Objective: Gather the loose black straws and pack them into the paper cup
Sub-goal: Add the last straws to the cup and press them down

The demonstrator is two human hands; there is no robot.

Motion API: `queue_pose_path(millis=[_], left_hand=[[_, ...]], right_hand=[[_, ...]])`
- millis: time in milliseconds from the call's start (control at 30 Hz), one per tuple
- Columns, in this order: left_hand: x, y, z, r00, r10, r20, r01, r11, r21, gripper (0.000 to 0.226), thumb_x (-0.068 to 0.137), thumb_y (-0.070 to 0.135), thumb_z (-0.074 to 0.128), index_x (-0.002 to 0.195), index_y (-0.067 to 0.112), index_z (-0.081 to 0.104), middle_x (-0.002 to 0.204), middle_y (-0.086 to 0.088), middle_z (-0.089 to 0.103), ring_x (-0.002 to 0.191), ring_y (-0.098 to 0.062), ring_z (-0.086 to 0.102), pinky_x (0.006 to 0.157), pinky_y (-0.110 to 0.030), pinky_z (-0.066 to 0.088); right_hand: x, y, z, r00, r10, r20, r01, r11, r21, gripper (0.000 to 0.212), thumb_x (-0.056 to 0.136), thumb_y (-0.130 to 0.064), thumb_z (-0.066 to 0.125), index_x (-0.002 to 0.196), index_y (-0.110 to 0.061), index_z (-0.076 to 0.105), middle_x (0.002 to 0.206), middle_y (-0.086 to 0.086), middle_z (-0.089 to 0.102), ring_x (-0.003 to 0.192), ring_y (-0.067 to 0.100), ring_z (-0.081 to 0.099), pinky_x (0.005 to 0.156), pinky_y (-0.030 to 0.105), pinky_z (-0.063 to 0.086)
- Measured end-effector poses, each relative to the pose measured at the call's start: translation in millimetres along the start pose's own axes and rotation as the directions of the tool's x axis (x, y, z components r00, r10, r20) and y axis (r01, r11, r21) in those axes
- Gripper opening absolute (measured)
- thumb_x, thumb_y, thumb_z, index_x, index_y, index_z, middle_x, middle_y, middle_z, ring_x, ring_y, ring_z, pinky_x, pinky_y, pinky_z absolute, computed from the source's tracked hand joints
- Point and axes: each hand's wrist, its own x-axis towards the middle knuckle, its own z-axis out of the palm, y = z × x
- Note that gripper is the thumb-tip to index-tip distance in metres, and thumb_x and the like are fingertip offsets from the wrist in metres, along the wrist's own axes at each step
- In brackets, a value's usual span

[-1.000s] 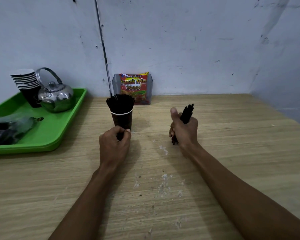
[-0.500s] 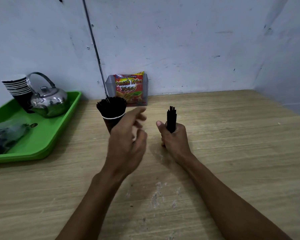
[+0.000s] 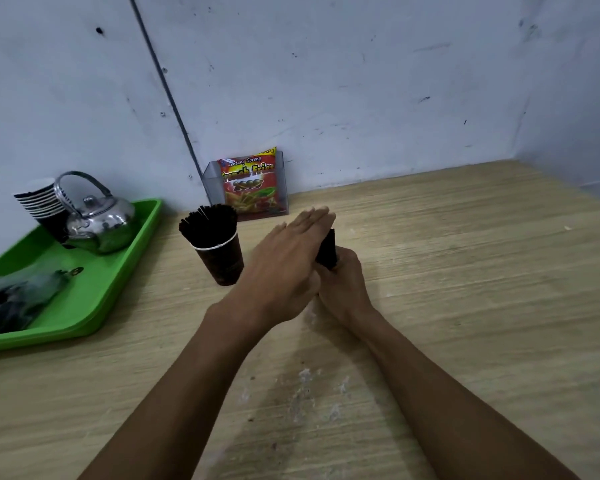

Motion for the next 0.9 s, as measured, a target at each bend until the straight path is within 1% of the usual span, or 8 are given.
queue_pose_path(millis=[233,333,400,467,567,633,767,900], left_hand=[[0.8,-11.1,-3.3,0.999,0.028,0.04,-0.021,0.987,-0.162,0.085,0.077,-0.012,0.038,0.154,0.022,0.026,0.163,0.006,0.024,0.149,-0.015,0.026,0.119,-0.028,0.026],[-12.9,-18.5,-6.4,0.987,0.011,-0.159,-0.061,0.947,-0.314,0.082,0.073,-0.008,0.038,0.151,0.016,0.035,0.157,0.0,0.037,0.144,-0.007,0.034,0.114,-0.012,0.023],[-29.5,-26.8,-7.0,0.899,-0.13,-0.419,-0.08,0.891,-0.448,0.069,0.071,-0.004,0.042,0.136,0.015,0.055,0.129,0.001,0.064,0.119,-0.008,0.06,0.099,-0.017,0.045],[-48.9,-38.9,-6.0,0.73,-0.315,-0.606,-0.104,0.826,-0.554,0.048,0.073,-0.003,0.048,0.114,0.014,0.065,0.098,0.003,0.072,0.09,-0.009,0.07,0.074,-0.02,0.054],[-66.0,-66.2,0.7,0.509,-0.573,-0.643,-0.034,0.733,-0.68,0.033,0.07,0.003,0.052,0.099,0.017,0.062,0.08,0.001,0.07,0.071,-0.017,0.067,0.062,-0.031,0.053],[-67.2,-90.5,6.9,0.462,-0.701,-0.543,0.073,0.64,-0.765,0.039,0.064,0.01,0.055,0.101,0.018,0.058,0.081,-0.001,0.067,0.068,-0.011,0.062,0.064,-0.037,0.052],[-55.2,-122.8,21.5,0.653,-0.722,-0.23,0.334,0.547,-0.768,0.096,0.051,0.026,0.067,0.142,0.017,0.038,0.121,-0.007,0.058,0.103,-0.02,0.059,0.085,-0.039,0.053],[-33.0,-140.4,35.1,0.786,-0.595,-0.165,0.294,0.595,-0.748,0.119,0.052,0.025,0.085,0.152,0.021,0.02,0.138,-0.003,0.051,0.123,-0.02,0.052,0.093,-0.032,0.048]], right_hand=[[-3.2,-4.4,-2.2,0.999,0.036,0.01,-0.037,0.999,0.036,0.048,0.089,-0.034,0.059,0.063,0.002,0.044,0.054,0.011,0.044,0.05,0.019,0.039,0.051,0.033,0.03],[-4.2,-3.9,-1.3,0.998,0.054,0.022,-0.055,0.997,0.05,0.063,0.088,-0.052,0.058,0.068,0.007,0.044,0.054,0.011,0.043,0.05,0.019,0.041,0.052,0.033,0.033],[-3.1,-3.1,-0.7,0.996,0.087,0.01,-0.087,0.995,0.055,0.061,0.089,-0.053,0.058,0.066,0.002,0.044,0.055,0.011,0.044,0.05,0.02,0.043,0.053,0.035,0.036],[-0.9,-4.8,2.7,0.993,0.115,-0.009,-0.113,0.99,0.085,0.046,0.093,-0.044,0.058,0.068,-0.006,0.048,0.055,0.012,0.044,0.051,0.021,0.044,0.054,0.036,0.038],[0.1,-13.9,9.1,0.994,0.113,-0.011,-0.111,0.984,0.142,0.045,0.097,-0.034,0.055,0.066,-0.001,0.052,0.055,0.015,0.045,0.046,0.019,0.043,0.05,0.03,0.036],[4.6,-28.9,20.3,0.997,0.075,0.012,-0.076,0.986,0.151,0.055,0.098,-0.032,0.053,0.062,0.009,0.053,0.056,0.016,0.048,0.043,0.011,0.042,0.05,0.024,0.035],[32.7,-73.5,50.4,0.999,0.032,0.029,-0.038,0.973,0.227,0.045,0.098,-0.031,0.055,0.065,0.0,0.053,0.062,0.012,0.047,0.059,0.021,0.041,0.053,0.03,0.03],[73.2,-117.6,82.9,0.999,0.02,0.049,-0.032,0.966,0.255,0.038,0.096,-0.038,0.057,0.082,-0.002,0.058,0.065,0.01,0.041,0.062,0.023,0.044,0.052,0.029,0.037]])
